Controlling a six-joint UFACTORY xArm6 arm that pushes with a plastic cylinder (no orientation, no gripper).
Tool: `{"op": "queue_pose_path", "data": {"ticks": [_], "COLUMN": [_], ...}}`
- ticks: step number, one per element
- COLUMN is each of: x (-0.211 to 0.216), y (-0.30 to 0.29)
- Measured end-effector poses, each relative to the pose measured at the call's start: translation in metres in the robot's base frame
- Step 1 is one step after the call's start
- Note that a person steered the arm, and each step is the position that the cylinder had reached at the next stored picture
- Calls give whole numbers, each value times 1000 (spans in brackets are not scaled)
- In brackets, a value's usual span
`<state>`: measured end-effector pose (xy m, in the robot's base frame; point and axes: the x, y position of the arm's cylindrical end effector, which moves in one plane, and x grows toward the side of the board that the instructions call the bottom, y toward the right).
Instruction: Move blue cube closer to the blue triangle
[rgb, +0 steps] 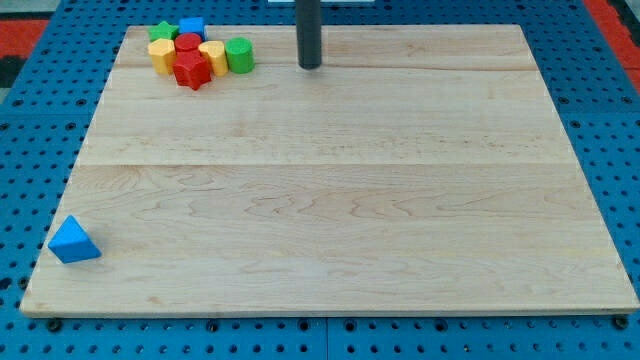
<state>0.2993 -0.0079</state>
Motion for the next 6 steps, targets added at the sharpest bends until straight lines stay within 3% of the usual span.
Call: {"op": "queue_pose_path", "data": {"ticks": [1, 2, 3, 4, 5, 6], "x": [36, 35, 17, -61, -108, -103], "y": [-98, -265, -296, -285, -259, -187]}}
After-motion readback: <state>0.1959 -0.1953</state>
